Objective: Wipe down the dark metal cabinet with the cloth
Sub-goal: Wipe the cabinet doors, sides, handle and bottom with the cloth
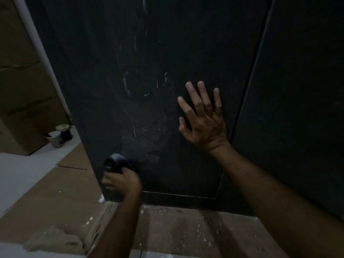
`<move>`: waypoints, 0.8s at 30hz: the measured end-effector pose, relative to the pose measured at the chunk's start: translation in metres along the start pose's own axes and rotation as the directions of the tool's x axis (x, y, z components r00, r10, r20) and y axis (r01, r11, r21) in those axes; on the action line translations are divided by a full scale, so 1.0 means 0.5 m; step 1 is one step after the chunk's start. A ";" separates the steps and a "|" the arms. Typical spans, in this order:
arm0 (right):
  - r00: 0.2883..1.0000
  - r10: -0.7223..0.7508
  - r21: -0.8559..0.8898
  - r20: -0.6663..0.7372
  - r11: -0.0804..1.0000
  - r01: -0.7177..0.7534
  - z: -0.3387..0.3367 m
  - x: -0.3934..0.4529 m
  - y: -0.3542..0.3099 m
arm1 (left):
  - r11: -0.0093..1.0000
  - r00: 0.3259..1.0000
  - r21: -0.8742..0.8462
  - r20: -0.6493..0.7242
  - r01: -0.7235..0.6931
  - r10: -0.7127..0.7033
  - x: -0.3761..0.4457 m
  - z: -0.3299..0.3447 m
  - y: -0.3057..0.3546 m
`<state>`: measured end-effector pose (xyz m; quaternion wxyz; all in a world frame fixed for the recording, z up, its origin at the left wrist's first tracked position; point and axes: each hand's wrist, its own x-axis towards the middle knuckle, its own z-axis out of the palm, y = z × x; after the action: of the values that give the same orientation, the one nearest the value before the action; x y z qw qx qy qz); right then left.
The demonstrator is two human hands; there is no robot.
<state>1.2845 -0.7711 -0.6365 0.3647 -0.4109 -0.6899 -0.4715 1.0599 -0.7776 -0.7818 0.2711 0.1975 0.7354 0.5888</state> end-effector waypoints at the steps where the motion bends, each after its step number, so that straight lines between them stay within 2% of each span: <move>1: 1.000 -0.004 -0.009 0.006 1.000 0.004 0.001 0.001 0.000 | 1.000 0.998 -0.015 -0.057 0.017 -0.018 0.026 -0.001 0.027; 3: 1.000 0.006 -0.015 0.009 1.000 -0.006 0.001 0.002 0.001 | 0.999 0.997 -0.009 -0.076 -0.032 0.031 0.010 0.006 0.057; 5: 1.000 0.009 -0.010 0.001 1.000 -0.009 0.003 0.000 -0.001 | 0.975 0.975 0.035 0.044 -0.221 0.219 -0.065 0.018 0.040; 7: 1.000 0.006 -0.007 -0.011 1.000 -0.006 0.004 -0.001 -0.002 | 0.858 0.846 0.084 0.241 -0.506 0.475 -0.150 0.024 -0.011; 8: 1.000 0.009 -0.006 -0.017 1.000 -0.009 0.005 -0.002 -0.003 | 0.795 0.776 0.087 0.306 -0.600 0.552 -0.168 0.021 -0.031; 9: 1.000 0.011 -0.007 -0.023 1.000 -0.011 0.005 -0.002 -0.002 | 0.770 0.745 0.067 0.318 -0.635 0.587 -0.162 0.016 -0.031; 10: 1.000 0.015 -0.007 -0.025 1.000 -0.015 0.005 -0.003 -0.002 | 0.787 0.766 0.050 0.277 -0.614 0.580 -0.133 0.011 -0.012; 11: 1.000 0.016 -0.006 -0.023 1.000 -0.016 0.004 -0.003 -0.002 | 0.834 0.820 0.038 0.208 -0.551 0.533 -0.092 0.006 0.015; 13: 1.000 0.013 -0.003 -0.015 1.000 -0.013 0.003 -0.003 -0.002 | 0.929 0.929 0.006 0.029 -0.370 0.370 0.007 -0.012 0.087; 14: 1.000 0.012 0.000 -0.014 1.000 -0.012 0.002 -0.002 -0.002 | 0.956 0.956 -0.017 -0.049 -0.292 0.291 0.047 -0.022 0.120; 16: 1.000 0.013 -0.006 -0.014 1.000 -0.013 0.002 -0.002 -0.001 | 0.964 0.958 -0.022 -0.115 -0.267 0.263 0.053 -0.018 0.154; 17: 1.000 0.014 -0.014 -0.013 1.000 -0.014 0.001 -0.002 -0.001 | 0.942 0.939 0.001 -0.088 -0.334 0.333 0.011 -0.007 0.157; 18: 1.000 0.013 -0.018 -0.014 1.000 -0.014 0.000 -0.002 -0.002 | 0.889 0.889 0.026 -0.013 -0.457 0.458 -0.045 0.008 0.143; 19: 1.000 0.012 -0.016 -0.013 1.000 -0.012 0.000 -0.002 -0.002 | 0.798 0.796 0.038 0.107 -0.602 0.596 -0.108 0.021 0.118; 20: 1.000 0.010 -0.011 -0.013 1.000 -0.010 0.000 -0.003 -0.001 | 0.680 0.668 0.028 0.226 -0.732 0.709 -0.163 0.032 0.087; 21: 1.000 0.004 -0.011 -0.015 1.000 -0.004 0.000 -0.004 0.000 | 0.578 0.542 -0.010 0.335 -0.816 0.771 -0.201 0.034 0.059; 22: 1.000 -0.004 -0.016 -0.020 1.000 0.003 0.001 -0.005 0.001 | 0.523 0.461 -0.053 0.405 -0.850 0.790 -0.210 0.032 0.043; 23: 1.000 -0.010 -0.021 -0.030 1.000 0.009 0.003 -0.006 0.001 | 0.509 0.432 -0.081 0.426 -0.857 0.795 -0.201 0.026 0.046; 24: 0.999 -0.013 -0.024 -0.045 1.000 0.012 0.003 -0.006 0.001 | 0.518 0.445 -0.083 0.407 -0.852 0.798 -0.176 0.017 0.064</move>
<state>1.2860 -0.7702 -0.6396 0.3722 -0.4002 -0.6784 -0.4910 1.1325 -0.8175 -0.7374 0.0784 0.6621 0.5118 0.5418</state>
